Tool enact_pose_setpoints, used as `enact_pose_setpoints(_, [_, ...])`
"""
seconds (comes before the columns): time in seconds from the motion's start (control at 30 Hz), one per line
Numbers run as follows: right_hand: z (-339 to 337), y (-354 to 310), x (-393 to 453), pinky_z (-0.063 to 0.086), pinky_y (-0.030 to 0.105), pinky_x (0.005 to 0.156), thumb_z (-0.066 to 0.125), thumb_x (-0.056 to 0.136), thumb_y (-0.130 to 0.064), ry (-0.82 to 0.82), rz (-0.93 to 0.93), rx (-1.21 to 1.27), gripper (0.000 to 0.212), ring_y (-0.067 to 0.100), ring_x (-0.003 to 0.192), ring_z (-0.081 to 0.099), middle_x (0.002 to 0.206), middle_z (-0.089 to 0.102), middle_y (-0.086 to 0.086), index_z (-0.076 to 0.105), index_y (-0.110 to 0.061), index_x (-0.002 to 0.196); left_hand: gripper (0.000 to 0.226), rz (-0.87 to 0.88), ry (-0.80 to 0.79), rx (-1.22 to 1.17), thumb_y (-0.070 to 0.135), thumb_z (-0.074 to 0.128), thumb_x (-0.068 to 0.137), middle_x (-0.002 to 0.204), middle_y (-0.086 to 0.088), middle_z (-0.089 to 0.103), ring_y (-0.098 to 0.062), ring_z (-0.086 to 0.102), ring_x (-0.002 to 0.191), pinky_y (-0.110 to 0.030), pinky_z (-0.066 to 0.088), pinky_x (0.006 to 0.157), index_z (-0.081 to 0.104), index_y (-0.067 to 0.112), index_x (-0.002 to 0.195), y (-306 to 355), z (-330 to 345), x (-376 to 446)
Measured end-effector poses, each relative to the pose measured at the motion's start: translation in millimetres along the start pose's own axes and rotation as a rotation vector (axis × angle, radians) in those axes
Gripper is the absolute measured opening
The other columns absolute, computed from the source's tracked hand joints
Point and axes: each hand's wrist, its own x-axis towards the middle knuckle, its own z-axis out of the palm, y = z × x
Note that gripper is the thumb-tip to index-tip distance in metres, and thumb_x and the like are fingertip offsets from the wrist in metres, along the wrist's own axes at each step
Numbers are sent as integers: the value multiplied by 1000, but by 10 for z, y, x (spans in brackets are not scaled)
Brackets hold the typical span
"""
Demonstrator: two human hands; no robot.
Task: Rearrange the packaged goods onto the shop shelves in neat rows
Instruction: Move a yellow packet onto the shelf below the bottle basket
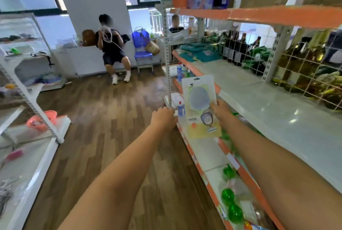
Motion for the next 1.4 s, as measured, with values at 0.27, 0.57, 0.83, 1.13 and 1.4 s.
enact_pose_setpoints(0.27, [-419,129,481,40,33,78,46,97,-13,191,89,-19,30,35,112,54,123,57,23,55,4,120,41,182,5,-18,34,36,99,131,-14,52,-33,49,120,-43,42,96,48,9,129,421,85,790])
enact_pose_setpoints(0.57, [-549,201,926,40,30,82,47,97,-13,392,176,18,32,33,117,52,127,56,20,53,3,124,43,384,-30,-12,36,34,100,131,-13,51,-32,49,119,-39,41,93,46,10,132,659,227,1632])
enact_pose_setpoints(0.83, [-527,108,1280,38,26,87,47,97,-10,582,218,92,35,31,121,50,132,54,17,51,1,130,42,550,-38,-17,37,35,100,133,-12,50,-28,45,124,-39,38,99,46,13,133,649,276,2384])
enact_pose_setpoints(1.13, [-637,10,1557,41,29,91,47,97,-11,746,286,101,36,31,122,50,133,53,17,50,0,132,44,764,-36,73,34,35,100,132,-14,49,-31,48,120,-41,41,95,42,7,134,854,280,2906])
enact_pose_setpoints(1.4, [-910,83,1828,43,38,96,48,97,-13,789,312,117,35,34,120,51,132,53,19,51,-1,130,41,832,5,139,37,32,100,131,-11,49,-29,47,120,-42,38,96,43,12,132,1318,291,3143])
